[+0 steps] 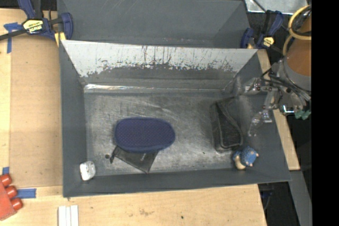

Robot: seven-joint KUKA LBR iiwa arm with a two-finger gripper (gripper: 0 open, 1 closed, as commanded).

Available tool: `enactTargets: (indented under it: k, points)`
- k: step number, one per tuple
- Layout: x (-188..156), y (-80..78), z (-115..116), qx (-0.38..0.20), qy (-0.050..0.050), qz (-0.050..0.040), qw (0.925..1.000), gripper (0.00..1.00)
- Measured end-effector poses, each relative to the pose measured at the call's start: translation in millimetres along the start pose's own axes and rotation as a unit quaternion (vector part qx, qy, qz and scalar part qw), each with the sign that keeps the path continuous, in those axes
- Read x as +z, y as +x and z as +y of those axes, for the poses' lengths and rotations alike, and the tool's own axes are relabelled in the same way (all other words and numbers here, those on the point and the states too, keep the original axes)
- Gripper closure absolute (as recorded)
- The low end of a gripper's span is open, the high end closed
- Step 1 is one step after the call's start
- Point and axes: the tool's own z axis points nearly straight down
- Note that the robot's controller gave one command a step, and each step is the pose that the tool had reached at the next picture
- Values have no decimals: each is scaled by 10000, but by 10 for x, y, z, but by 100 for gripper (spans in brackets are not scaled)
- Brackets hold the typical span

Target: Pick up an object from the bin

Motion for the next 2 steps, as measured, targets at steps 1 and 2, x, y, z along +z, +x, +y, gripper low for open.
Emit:
enactTargets:
  k: [1,2]
  points:
    - [1130,-15,-141,-1775,15,-115,9840,0]
    - [1200,-284,-124,-2046,38,-203,9786,0]
